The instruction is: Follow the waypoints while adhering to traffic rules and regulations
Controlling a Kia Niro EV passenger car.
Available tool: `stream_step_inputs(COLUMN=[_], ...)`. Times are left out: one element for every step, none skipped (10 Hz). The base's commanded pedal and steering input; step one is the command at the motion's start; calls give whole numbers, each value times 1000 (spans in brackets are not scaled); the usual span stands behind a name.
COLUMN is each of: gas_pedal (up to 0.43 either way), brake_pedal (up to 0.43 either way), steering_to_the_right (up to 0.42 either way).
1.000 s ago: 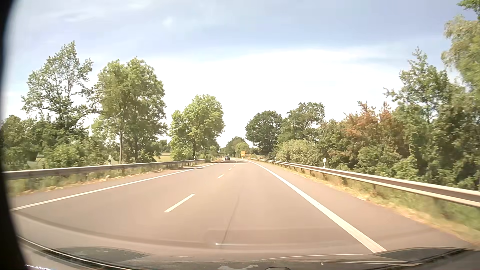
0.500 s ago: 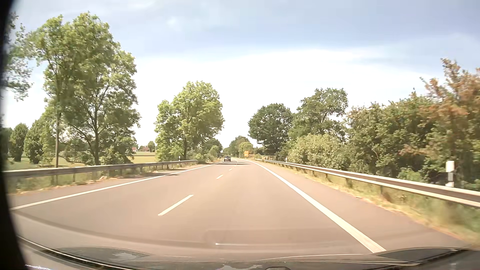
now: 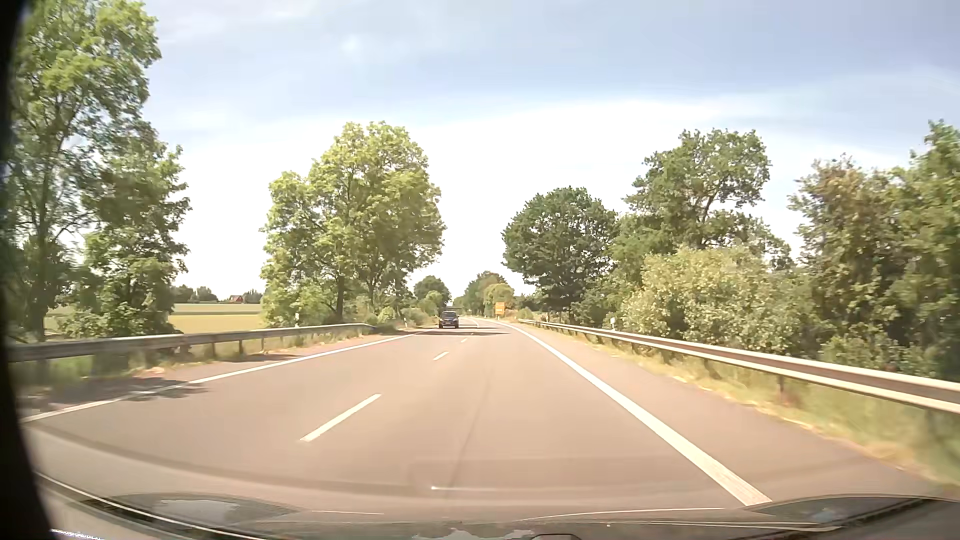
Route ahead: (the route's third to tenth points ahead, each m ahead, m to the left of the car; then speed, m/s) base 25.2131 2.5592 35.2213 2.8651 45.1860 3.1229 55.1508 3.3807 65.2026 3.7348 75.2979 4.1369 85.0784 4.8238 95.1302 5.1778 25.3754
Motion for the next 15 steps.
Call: stream_step_inputs(gas_pedal=[319, 319, 319, 319, 319, 319, 319, 319, 319, 299, 280, 228, 150, 0, 0], brake_pedal=[0, 0, 0, 0, 0, 0, 0, 0, 0, 0, 0, 0, 0, 0, 0], steering_to_the_right=[-7, -7, -6, -5, -5, -5, -4, -4, -4, -4, -3, -3, -3, -3, -3])
